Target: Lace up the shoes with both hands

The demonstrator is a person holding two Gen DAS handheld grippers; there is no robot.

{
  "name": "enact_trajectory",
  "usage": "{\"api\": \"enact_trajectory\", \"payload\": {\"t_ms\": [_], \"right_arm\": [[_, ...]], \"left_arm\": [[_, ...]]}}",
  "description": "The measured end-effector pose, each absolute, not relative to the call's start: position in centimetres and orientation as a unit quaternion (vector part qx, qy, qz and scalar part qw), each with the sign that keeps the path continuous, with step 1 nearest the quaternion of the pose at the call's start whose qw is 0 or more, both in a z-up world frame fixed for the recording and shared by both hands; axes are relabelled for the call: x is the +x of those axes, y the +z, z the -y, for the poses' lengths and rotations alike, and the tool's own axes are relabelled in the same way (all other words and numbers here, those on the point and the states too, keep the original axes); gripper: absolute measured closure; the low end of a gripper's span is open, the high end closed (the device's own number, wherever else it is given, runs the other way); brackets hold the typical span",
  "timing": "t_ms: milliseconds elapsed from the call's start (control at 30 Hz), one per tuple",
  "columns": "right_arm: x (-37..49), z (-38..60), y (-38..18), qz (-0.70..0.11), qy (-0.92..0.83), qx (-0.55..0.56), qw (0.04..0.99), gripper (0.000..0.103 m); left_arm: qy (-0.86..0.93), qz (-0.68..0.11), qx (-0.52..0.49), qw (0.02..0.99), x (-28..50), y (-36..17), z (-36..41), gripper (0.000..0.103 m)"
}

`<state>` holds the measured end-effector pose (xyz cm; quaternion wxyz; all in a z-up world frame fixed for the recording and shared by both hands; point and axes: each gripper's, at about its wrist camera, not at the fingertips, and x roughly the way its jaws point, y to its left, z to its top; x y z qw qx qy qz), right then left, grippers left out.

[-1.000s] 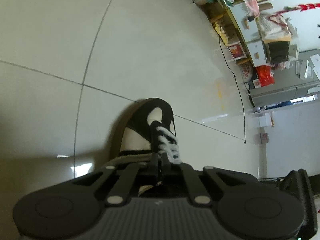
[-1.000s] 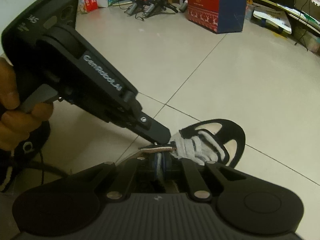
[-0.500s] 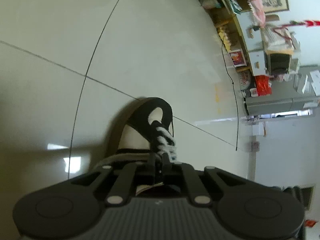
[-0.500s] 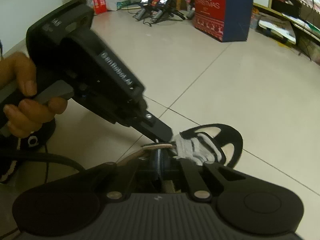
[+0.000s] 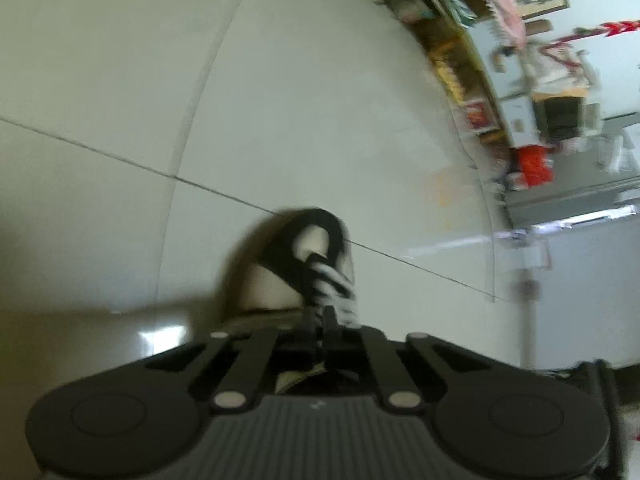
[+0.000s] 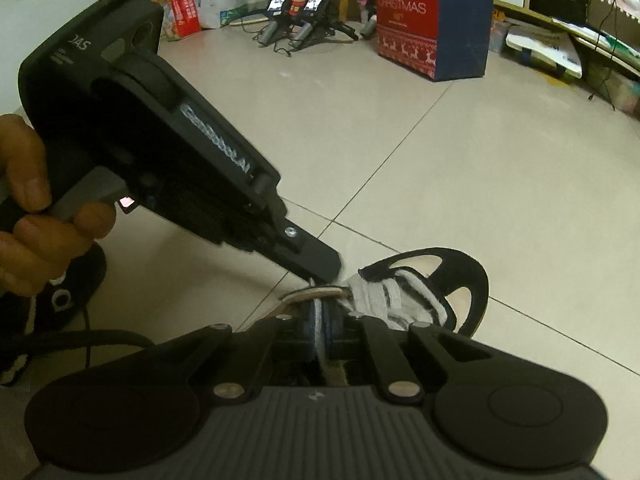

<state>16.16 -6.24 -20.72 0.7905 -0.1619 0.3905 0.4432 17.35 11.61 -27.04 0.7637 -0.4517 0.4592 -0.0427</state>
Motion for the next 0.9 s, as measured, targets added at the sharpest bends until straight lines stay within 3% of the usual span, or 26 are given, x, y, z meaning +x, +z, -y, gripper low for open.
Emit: {"api": "enact_trajectory", "payload": {"t_ms": [267, 467, 633, 733, 900], "right_arm": [[15.7, 6.4, -20.4, -0.379, 0.425, -0.16, 0.806, 0.084], [15.9, 6.3, -20.7, -0.38, 0.428, -0.179, 0.8, 0.083], [15.1, 6.3, -20.5, -0.367, 0.416, -0.203, 0.807, 0.08], [15.0, 6.3, -20.8, -0.362, 0.417, -0.211, 0.807, 0.08], [15.4, 6.6, -20.5, -0.365, 0.426, -0.215, 0.799, 0.08]], "left_arm": [[-0.058, -0.46, -0.388, 0.797, 18.0, -26.1, -11.4, 0.1], [-0.044, -0.462, -0.358, 0.81, 17.8, -25.2, -11.3, 0.1], [-0.031, -0.465, -0.262, 0.845, 17.3, -24.6, -11.0, 0.103], [-0.005, -0.491, -0.275, 0.827, 18.0, -26.1, -12.8, 0.103], [-0.033, -0.471, -0.425, 0.772, 17.8, -27.0, -15.9, 0.1]]}}
